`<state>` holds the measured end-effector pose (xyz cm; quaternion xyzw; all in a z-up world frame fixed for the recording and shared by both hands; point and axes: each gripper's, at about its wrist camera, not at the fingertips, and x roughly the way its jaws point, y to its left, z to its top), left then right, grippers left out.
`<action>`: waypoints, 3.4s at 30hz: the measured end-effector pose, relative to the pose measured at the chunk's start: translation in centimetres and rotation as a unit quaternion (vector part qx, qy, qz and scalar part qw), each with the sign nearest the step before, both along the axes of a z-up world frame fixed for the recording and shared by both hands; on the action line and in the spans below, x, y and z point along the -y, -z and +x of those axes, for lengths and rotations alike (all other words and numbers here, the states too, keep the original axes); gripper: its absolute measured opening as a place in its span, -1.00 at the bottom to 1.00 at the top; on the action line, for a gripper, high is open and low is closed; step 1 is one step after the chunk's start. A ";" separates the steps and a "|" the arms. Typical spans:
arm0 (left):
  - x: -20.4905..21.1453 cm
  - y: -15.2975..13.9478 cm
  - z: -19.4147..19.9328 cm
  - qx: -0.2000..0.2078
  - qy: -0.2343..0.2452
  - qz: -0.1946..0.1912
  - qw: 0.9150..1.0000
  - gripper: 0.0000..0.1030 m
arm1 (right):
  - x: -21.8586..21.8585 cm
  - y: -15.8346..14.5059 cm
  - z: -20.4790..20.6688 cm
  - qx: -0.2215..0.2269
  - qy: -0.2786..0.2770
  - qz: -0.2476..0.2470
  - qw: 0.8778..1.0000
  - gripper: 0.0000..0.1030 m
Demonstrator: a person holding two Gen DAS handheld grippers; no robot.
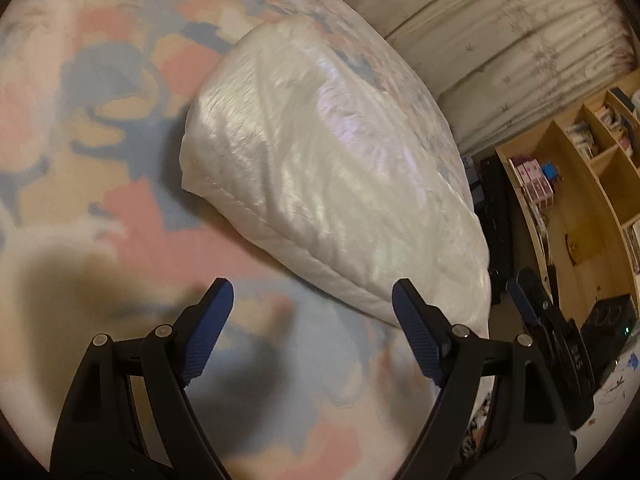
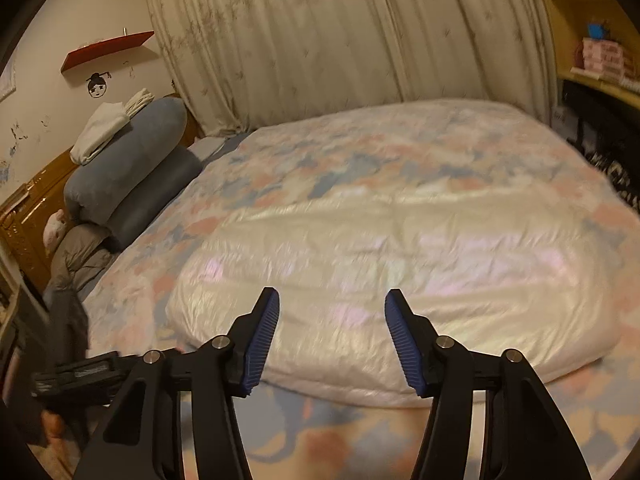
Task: Fold large clothes
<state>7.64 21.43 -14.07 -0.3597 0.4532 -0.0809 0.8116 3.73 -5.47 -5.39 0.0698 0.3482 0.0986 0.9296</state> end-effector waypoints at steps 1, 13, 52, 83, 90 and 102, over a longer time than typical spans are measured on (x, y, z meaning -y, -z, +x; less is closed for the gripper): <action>0.0 0.4 0.5 -0.001 -0.003 -0.002 1.000 0.55 | -0.4 0.9 0.0 -0.006 -0.002 0.000 1.000 0.02; -1.5 5.3 8.1 0.007 -0.038 -0.034 0.999 0.56 | 2.9 6.8 11.5 -0.044 0.001 0.014 0.999 -0.27; 16.9 -8.3 9.6 0.283 0.020 0.360 0.889 -0.36 | 5.4 18.7 27.5 -0.054 0.035 -0.012 0.998 -0.47; 65.6 -6.3 8.9 0.332 0.279 0.482 0.761 -0.38 | 36.9 9.9 8.9 0.015 0.381 0.089 0.920 -0.47; 65.5 -3.8 7.5 0.356 0.297 0.492 0.737 -0.16 | 39.9 12.6 7.8 -0.010 0.369 0.106 0.923 -0.47; 57.8 -10.1 6.5 0.331 0.355 0.358 0.798 0.43 | 35.2 4.6 8.6 0.039 0.296 0.088 0.950 0.14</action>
